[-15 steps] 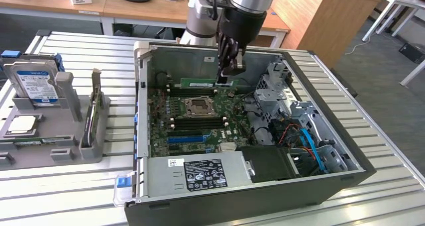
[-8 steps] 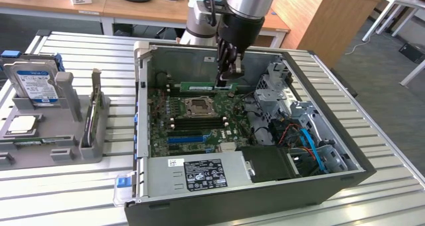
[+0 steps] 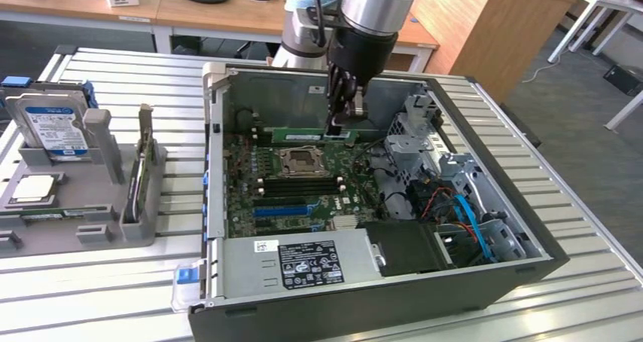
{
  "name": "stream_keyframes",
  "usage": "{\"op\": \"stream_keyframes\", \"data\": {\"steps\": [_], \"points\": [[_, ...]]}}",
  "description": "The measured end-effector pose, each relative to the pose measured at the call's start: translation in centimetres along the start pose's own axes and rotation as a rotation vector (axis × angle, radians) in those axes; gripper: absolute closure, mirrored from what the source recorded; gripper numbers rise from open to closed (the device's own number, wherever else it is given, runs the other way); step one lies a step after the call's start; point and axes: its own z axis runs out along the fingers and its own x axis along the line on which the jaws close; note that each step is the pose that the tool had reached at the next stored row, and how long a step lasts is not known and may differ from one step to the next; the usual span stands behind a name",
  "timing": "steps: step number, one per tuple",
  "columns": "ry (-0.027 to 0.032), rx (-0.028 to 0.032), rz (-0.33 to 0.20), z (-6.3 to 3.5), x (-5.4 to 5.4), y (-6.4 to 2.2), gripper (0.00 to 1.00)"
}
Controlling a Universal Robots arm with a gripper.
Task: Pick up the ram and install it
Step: 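Insert the ram into the slot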
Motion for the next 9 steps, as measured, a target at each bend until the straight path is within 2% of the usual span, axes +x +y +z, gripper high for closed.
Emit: {"op": "stream_keyframes", "data": {"steps": [9], "points": [[0.0002, 0.0, 0.0, 0.39, 0.02, -0.01, 0.88]]}}
